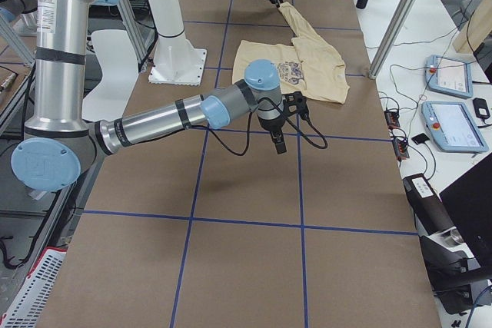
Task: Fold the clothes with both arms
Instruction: 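Lower the left gripper to the other sleeve cuff and grasp it, then carry the sleeve cuff with the left gripper across the shirt front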
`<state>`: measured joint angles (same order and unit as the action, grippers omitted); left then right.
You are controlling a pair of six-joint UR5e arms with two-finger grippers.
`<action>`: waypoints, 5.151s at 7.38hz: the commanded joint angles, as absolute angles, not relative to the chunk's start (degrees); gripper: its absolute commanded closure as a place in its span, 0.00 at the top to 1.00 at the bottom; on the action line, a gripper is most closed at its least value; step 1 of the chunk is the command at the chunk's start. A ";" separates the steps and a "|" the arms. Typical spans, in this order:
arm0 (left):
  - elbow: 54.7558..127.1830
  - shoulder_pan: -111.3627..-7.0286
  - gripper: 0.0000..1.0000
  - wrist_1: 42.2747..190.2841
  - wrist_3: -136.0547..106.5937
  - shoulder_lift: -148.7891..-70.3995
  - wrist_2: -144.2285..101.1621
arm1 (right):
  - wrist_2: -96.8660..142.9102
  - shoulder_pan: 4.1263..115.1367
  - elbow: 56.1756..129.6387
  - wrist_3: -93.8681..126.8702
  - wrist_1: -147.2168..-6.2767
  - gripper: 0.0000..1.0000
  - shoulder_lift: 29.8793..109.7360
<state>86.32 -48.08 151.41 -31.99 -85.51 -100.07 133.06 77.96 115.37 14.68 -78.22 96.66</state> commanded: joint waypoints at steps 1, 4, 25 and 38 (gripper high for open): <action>86.14 -48.08 0.54 152.83 -31.29 -84.82 -100.19 | 132.98 77.96 115.40 14.68 -78.22 1.00 96.59; 86.13 -47.99 0.41 152.93 -31.29 -84.81 -100.20 | 132.98 77.96 115.40 14.85 -78.22 1.00 96.59; 110.00 -53.96 0.00 115.39 -26.10 -104.06 -109.95 | 132.98 77.96 114.52 15.03 -78.13 1.00 96.50; 48.78 -33.75 1.00 109.06 -81.41 -171.39 -96.77 | 133.07 77.87 114.43 15.64 -78.13 1.00 96.33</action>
